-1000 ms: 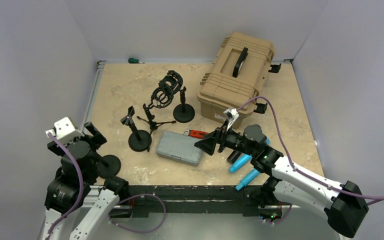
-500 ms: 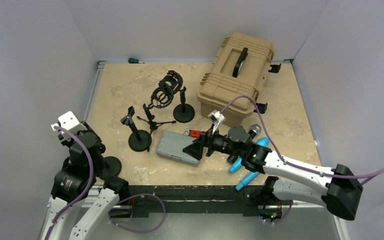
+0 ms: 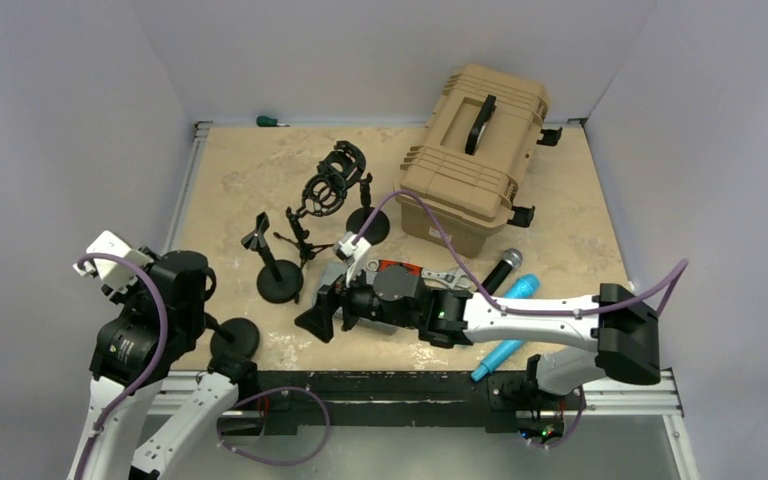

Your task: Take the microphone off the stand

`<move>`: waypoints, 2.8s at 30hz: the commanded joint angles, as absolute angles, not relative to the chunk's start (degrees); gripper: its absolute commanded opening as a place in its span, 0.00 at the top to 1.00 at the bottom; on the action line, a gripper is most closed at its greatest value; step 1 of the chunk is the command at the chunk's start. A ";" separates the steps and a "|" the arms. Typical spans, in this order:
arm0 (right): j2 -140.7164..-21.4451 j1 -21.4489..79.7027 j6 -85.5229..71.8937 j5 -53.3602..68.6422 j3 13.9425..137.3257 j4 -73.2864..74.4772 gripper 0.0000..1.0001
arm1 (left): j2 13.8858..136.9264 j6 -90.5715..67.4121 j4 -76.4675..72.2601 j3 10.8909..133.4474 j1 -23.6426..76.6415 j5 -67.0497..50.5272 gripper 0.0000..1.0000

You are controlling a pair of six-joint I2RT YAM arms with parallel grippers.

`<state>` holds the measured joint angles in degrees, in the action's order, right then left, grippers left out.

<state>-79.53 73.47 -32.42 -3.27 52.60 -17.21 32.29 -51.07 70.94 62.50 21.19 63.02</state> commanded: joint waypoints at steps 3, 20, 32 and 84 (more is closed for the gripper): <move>-84.05 78.73 -26.96 -9.93 58.50 -20.21 0.14 | 34.13 -61.07 71.82 64.32 21.44 62.04 0.96; -98.42 84.98 -20.34 -21.83 75.65 -22.54 0.01 | 23.91 -46.75 71.87 69.84 21.45 37.90 0.00; -110.89 91.73 -21.29 -34.44 90.65 -21.02 0.01 | 15.30 -33.20 76.50 79.54 21.45 26.59 0.00; -99.69 82.02 -4.48 -1.78 68.69 -39.01 0.07 | 12.23 -17.27 67.67 70.13 21.45 14.40 0.00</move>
